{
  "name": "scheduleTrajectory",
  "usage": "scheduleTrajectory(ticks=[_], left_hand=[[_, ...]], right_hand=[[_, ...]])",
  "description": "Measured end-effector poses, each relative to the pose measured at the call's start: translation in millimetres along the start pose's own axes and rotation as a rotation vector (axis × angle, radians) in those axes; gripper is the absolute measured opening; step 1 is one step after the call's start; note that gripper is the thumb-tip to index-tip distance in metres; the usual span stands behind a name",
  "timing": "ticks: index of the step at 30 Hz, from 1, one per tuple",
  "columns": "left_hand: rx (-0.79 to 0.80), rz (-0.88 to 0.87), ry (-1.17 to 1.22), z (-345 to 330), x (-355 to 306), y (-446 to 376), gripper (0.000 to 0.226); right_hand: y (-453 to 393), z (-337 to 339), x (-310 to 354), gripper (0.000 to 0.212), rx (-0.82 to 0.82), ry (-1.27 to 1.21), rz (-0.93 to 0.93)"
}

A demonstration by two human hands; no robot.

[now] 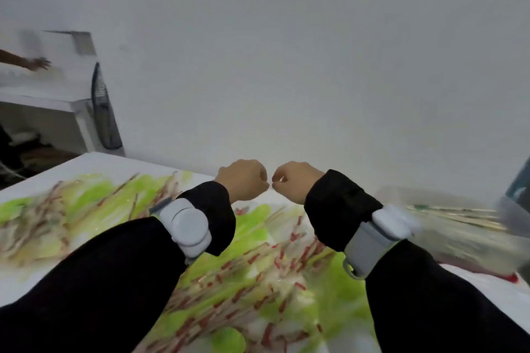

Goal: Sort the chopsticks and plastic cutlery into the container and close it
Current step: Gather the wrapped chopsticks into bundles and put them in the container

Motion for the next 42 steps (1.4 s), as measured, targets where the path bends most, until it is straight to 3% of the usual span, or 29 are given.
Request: scheduleTrajectory(ticks=[5,10,19,27,33,37,42], left_hand=[[0.075,0.007,-0.085,-6.6,135.5,19.5,0.03],[0.092,-0.01,-0.083,3.6,276.2,38.3,0.031],[0.172,0.077,-0.036,10.6,464.5,65.7,0.018],[0.347,0.028,-0.037,-26.8,483.9,80.6,0.014],[0.388,-0.013,-0.075,-37.6,487.9,79.5,0.013],[0.496,0.004,-0.126,-49.0,485.3,85.5,0.01],[0.408,0.008,-0.076,-52.0,473.2,77.2,0.011]], right_hand=[[-34.6,-80.5,114.5,0.033,0.135,-0.041,0.051],[-73.7,-153.3,218.6,0.034,0.149,-0.094,0.048],[-105.2,-231.4,309.1,0.031,0.167,-0.134,0.004],[-128.8,-276.9,357.2,0.035,0.125,-0.154,0.033],[-134.0,-286.8,353.5,0.028,0.088,0.237,-0.011],[-133.2,-276.5,335.5,0.021,0.043,0.287,-0.117],[-121.5,-253.9,306.6,0.023,0.007,0.178,-0.259]])
Point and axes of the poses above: each hand's wrist, its own y-axis away from the middle knuckle, its own z-axis out of the back of the hand, x = y × z, the point moved 10 cm from there along -y, towards the middle knuckle, and after that the axes turned 9 degrees about -y, right-handed, at the moved point
